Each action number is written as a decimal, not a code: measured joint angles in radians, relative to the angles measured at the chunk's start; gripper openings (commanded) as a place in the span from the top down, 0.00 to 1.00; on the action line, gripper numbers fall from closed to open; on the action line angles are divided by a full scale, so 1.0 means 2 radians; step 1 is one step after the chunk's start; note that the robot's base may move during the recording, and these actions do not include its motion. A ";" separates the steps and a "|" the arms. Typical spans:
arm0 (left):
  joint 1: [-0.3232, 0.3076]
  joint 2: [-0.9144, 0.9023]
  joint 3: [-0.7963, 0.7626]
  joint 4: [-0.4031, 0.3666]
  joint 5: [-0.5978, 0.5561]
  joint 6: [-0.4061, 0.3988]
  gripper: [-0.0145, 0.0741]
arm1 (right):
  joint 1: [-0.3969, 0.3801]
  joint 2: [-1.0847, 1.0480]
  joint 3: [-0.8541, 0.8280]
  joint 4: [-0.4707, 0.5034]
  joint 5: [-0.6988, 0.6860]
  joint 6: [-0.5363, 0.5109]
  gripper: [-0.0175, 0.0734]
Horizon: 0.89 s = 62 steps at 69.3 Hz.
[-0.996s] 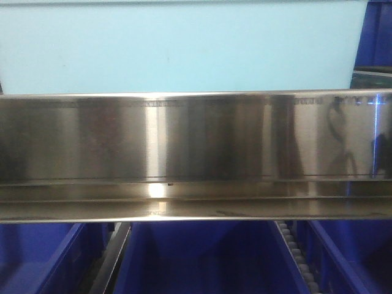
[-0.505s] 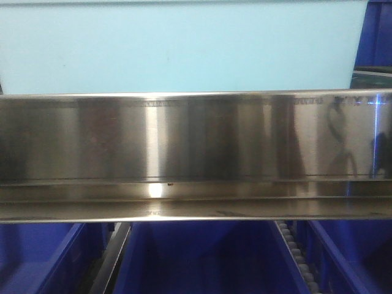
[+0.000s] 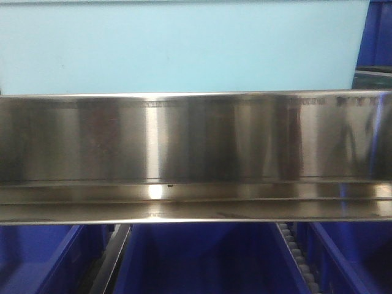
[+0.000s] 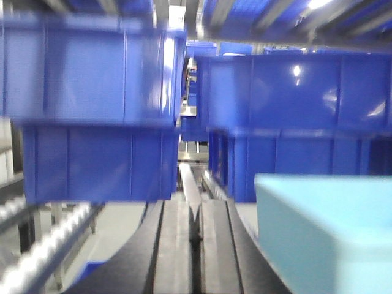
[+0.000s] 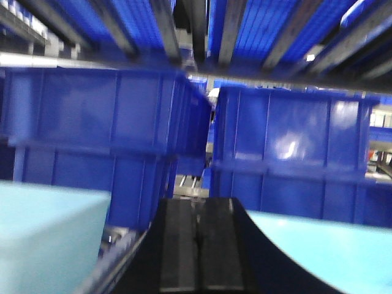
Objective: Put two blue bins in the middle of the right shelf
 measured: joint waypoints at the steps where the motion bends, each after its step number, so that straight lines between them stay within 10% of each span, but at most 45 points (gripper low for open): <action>1: 0.000 0.004 -0.010 0.001 0.007 0.000 0.96 | 0.000 0.000 -0.014 0.000 0.009 0.000 0.99; 36: 0.000 0.369 -0.304 0.019 0.200 0.000 0.96 | 0.000 0.294 -0.294 0.000 0.182 0.000 0.99; 62: 0.000 0.484 -0.346 0.020 0.197 0.000 0.96 | 0.000 0.457 -0.382 0.015 0.286 0.000 0.99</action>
